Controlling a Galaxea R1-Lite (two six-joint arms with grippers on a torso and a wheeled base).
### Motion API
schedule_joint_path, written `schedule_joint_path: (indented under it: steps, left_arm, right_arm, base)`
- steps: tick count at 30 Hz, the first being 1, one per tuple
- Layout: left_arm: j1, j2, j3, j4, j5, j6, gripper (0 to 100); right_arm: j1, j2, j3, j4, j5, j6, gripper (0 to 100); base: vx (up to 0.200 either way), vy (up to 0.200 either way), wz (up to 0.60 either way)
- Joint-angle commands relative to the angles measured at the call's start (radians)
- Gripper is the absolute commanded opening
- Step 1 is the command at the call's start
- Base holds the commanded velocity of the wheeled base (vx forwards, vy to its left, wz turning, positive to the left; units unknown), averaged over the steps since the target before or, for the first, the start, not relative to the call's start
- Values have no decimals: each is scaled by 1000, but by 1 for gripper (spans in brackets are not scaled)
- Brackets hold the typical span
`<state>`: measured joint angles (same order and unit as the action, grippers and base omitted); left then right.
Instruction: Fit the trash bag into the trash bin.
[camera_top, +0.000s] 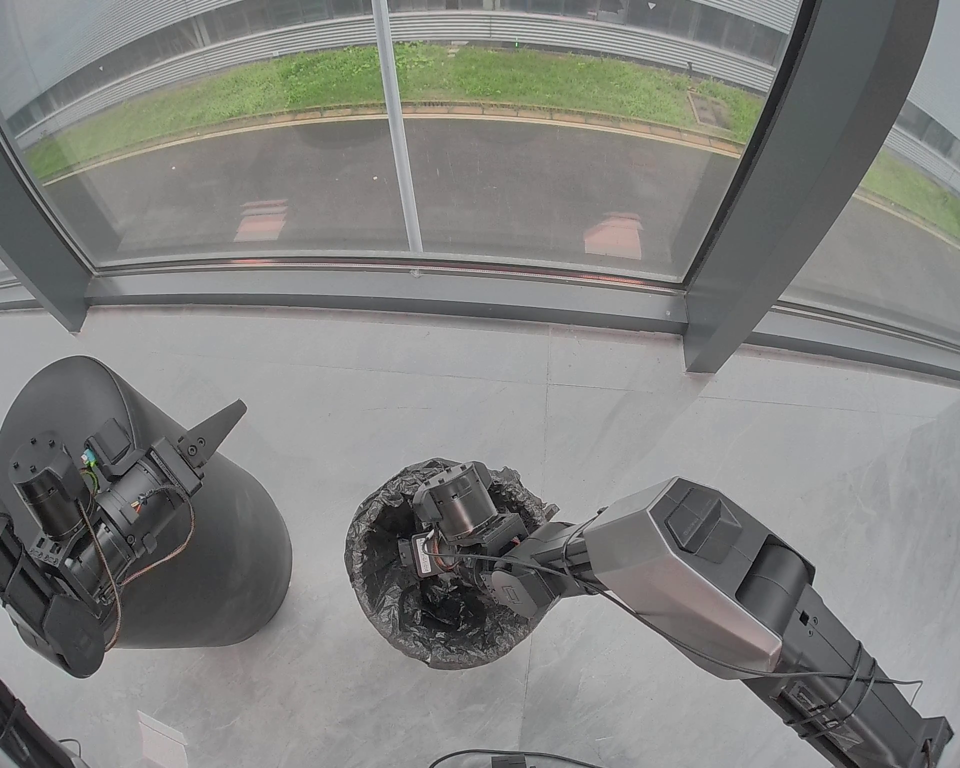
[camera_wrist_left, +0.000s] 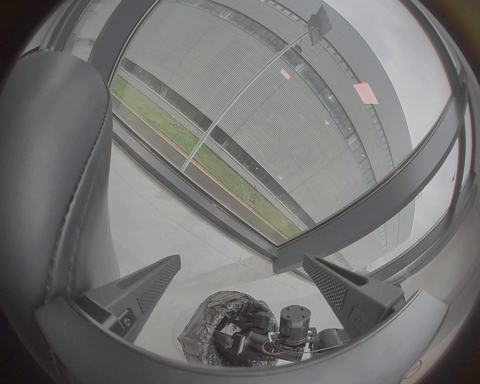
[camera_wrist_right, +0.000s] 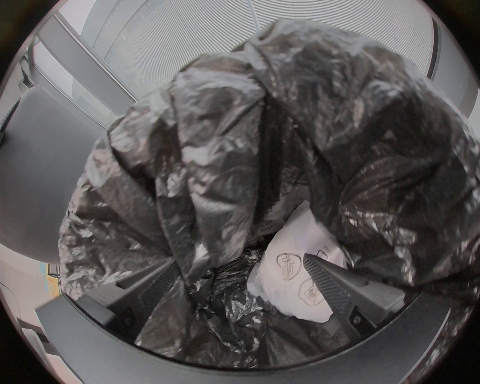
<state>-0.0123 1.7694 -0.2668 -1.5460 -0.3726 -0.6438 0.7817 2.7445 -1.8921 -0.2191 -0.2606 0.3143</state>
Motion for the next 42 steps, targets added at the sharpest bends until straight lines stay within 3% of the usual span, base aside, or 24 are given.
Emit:
schedule_joint_path:
  steps: [1, 15, 24, 38, 42]
  left_arm:
    - [0, 4, 0, 0, 0, 13, 100]
    - [-1, -7, 9, 1, -2, 41, 100]
    - [-17, -27, 21, 0, -3, 43, 100]
    - [-83, -107, 69, 0, -16, 52, 100]
    - [-152, -174, 84, 3, -28, 61, 100]
  right_arm:
    - [-12, 40, -44, 6, 1, -9, 100]
    - [4, -91, 18, 15, -2, 5, 100]
    - [111, -336, 355, 4, 0, 45, 100]
    - [105, -764, 737, 0, 0, 62, 100]
    - [97, -856, 855, -19, 0, 55, 100]
  base:
    - [0, 0, 0]
    - [0, 0, 0]
    - [0, 0, 0]
    - [0, 0, 0]
    - [0, 0, 0]
